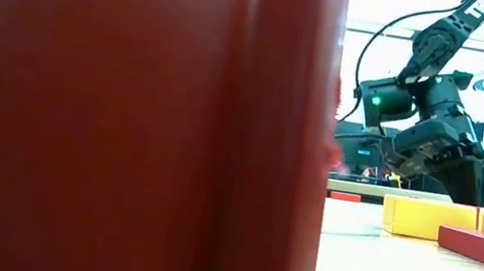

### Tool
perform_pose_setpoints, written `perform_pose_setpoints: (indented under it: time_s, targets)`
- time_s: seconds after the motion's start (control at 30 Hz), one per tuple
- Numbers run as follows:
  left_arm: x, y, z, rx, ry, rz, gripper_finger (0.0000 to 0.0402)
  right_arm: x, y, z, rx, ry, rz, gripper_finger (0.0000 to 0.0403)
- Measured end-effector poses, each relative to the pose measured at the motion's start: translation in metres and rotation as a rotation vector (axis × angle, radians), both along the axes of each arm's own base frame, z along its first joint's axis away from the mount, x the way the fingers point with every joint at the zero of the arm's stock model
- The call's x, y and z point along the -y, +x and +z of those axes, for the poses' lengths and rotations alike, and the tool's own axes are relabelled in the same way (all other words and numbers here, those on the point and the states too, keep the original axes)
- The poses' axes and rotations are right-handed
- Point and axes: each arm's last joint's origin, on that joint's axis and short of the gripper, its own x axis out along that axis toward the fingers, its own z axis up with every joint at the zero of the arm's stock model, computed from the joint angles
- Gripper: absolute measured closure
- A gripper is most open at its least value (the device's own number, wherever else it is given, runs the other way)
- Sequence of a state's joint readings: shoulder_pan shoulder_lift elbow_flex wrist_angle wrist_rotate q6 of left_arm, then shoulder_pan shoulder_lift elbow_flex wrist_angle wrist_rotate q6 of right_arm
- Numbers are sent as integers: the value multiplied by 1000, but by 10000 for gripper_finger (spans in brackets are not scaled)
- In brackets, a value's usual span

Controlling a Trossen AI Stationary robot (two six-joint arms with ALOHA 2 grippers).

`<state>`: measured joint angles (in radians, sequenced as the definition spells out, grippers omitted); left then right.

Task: Sort blocks

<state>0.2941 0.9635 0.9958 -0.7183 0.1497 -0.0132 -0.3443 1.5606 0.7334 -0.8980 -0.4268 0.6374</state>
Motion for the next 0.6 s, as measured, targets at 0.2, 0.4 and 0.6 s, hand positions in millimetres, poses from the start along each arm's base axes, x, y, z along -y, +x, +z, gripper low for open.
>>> perform_pose_setpoints:
  time_s: [0.2,0.4,0.6]
  targets:
    - [0,0,0,0,0,0,299,-1,-11,9,-112,-58,-62,403]
    - [0,0,0,0,0,0,299,-7,-30,11,-380,-22,-64,403]
    - [0,0,0,6,2,0,299,-10,-37,10,-526,34,-53,403]
